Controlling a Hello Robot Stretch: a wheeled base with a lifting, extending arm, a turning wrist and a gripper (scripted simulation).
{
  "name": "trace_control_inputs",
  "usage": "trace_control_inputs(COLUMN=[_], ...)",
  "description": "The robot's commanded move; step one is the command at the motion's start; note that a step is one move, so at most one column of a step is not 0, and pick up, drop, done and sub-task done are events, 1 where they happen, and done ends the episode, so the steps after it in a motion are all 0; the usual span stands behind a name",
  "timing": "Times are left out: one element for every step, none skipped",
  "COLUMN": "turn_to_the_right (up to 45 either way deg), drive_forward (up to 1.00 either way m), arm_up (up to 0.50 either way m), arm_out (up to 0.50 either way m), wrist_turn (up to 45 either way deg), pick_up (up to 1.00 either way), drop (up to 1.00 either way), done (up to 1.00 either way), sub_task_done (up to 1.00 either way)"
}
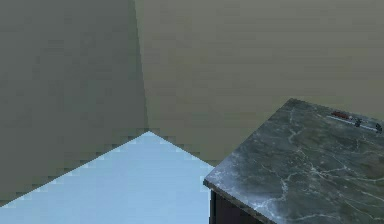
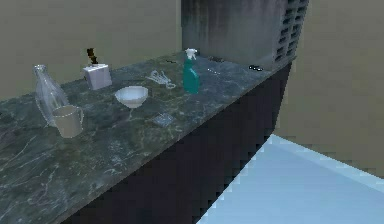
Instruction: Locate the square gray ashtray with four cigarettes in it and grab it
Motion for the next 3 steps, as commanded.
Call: trace_control_inputs(turn_to_the_right=[0.0, 0.0, 0.0], drive_forward=[0.00, 0.00, 0.00], arm_up=[0.50, 0.38, 0.00], arm_out=[0.00, 0.00, 0.42], wrist_turn=[0.0, 0.0, 0.0], pick_up=[0.00, 0.00, 0.00], drop=[0.00, 0.00, 0.00], done=[0.00, 0.00, 0.00], sub_task_done=[0.00, 0.00, 0.00])
